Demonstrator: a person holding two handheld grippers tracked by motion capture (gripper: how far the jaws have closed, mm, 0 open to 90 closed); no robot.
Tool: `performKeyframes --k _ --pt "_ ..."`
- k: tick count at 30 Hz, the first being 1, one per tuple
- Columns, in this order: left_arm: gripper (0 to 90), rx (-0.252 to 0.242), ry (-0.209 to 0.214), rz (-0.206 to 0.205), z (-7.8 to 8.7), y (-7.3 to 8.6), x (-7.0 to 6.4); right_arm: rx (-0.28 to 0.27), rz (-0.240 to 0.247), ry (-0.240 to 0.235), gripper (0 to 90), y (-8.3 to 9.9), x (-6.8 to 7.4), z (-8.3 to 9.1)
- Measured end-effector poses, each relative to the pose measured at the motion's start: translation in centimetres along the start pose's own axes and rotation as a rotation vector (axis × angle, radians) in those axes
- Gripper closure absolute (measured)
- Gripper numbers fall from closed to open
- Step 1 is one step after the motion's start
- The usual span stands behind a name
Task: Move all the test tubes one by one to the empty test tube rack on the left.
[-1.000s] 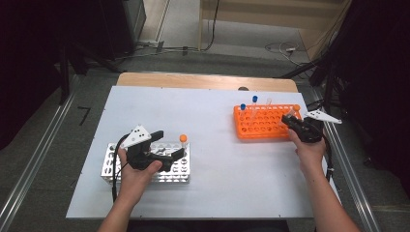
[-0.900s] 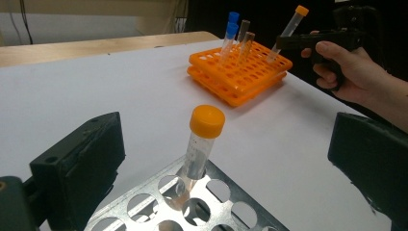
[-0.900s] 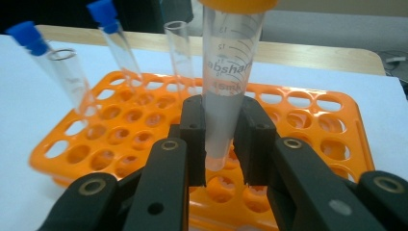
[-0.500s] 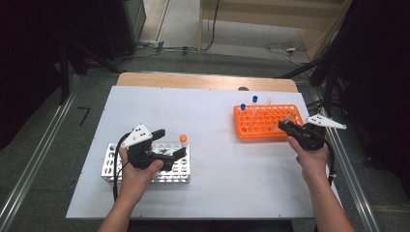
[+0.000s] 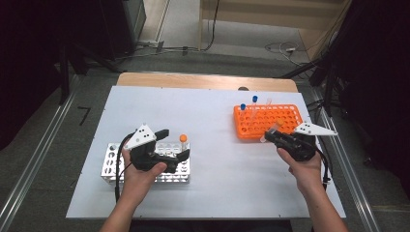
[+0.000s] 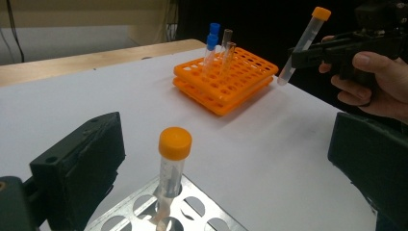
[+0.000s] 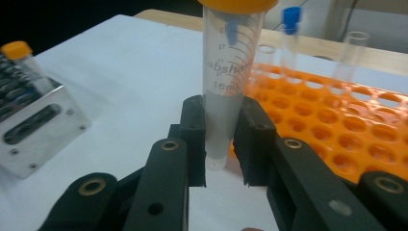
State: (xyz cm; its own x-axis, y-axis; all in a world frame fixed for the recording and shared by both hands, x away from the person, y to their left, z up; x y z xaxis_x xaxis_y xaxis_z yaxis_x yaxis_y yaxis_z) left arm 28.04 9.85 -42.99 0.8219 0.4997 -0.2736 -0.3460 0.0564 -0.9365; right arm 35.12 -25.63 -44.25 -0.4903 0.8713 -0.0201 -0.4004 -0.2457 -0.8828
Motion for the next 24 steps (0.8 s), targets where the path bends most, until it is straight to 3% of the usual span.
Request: performKeyframes --k 5,9,24 --pt "0.0 0.000 0.006 -0.014 -0.3 -0.3 -0.3 0.009 0.036 -0.062 73.1 -0.2 2.1 -0.2" --pt "0.0 -0.012 0.017 -0.017 -0.5 -0.5 -0.4 0.013 0.058 -0.085 73.1 -0.2 3.2 -0.2" --pt "3.0 0.016 0.064 -0.030 -2.1 -0.4 -1.4 0.016 0.122 -0.168 73.2 -0.2 7.4 -0.3"
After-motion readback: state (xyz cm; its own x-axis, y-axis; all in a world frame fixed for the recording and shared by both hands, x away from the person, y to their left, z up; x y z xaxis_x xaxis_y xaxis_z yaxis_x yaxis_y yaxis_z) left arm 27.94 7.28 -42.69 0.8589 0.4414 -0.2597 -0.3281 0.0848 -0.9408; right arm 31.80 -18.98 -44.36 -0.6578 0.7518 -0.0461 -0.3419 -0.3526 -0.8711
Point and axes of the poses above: each handheld gripper's, and its own axes: z roughly backward along the jaws, y roughly out of its underside, x roughly to its left, the point moved 5 cm from there along -z, roughly forward along the jaws, and after that the axes turned 15 degrees about y, right-handed, at the moved point
